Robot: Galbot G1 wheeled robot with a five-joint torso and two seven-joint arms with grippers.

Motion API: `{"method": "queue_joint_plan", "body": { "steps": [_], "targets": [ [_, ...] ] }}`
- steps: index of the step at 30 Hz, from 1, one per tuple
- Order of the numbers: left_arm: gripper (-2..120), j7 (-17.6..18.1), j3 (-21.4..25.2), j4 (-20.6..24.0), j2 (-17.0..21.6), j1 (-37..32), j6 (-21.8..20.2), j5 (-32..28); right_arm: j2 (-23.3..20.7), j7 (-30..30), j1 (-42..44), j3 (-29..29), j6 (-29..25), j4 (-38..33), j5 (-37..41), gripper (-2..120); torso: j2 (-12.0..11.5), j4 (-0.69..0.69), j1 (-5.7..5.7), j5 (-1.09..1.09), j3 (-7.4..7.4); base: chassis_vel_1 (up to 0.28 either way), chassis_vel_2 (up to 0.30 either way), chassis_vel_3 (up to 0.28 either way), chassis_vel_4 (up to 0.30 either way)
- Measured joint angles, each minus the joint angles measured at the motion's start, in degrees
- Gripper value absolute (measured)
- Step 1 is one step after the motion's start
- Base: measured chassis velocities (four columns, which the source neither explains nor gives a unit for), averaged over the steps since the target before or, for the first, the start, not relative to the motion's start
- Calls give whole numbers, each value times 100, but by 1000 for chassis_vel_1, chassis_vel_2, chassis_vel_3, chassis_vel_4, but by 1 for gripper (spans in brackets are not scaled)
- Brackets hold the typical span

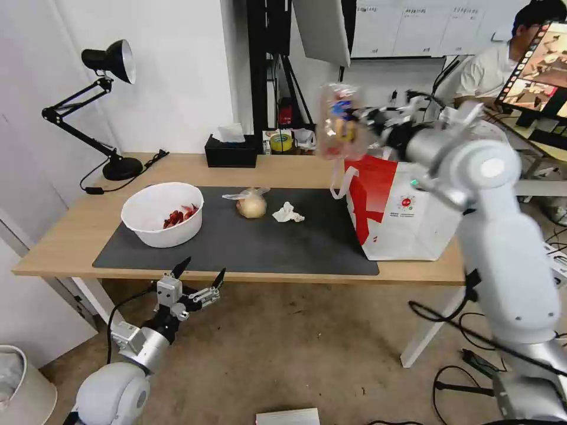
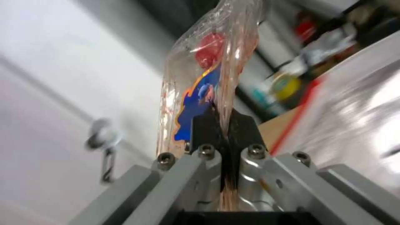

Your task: Pick up the trash from the table and place it into the takeout bag.

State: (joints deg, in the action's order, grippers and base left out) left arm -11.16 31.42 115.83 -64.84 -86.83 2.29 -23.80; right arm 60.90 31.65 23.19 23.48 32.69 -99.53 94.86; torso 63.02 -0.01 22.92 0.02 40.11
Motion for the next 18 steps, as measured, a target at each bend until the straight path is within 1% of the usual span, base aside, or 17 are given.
{"method": "queue_joint_plan", "body": {
  "steps": [6,12,14,18],
  "targets": [
    [100,1,-10,7,-6,28,-1,12,-264,-222,-39,245,-59,557,-636,0,0,0,0,-1,0,0,0,0,0],
    [100,5,-29,8,10,55,-1,-2,-360,-420,43,236,-88,687,-1073,0,0,0,0,-2,0,0,0,0,0],
    [100,17,-60,14,16,64,-7,-24,-347,-533,170,188,-88,687,-1274,0,0,1,0,-3,0,0,0,0,0],
    [100,23,-101,15,24,98,-12,-32,-281,-605,406,163,-80,580,-1413,0,0,1,0,-2,0,0,0,0,0]
  ]
}}
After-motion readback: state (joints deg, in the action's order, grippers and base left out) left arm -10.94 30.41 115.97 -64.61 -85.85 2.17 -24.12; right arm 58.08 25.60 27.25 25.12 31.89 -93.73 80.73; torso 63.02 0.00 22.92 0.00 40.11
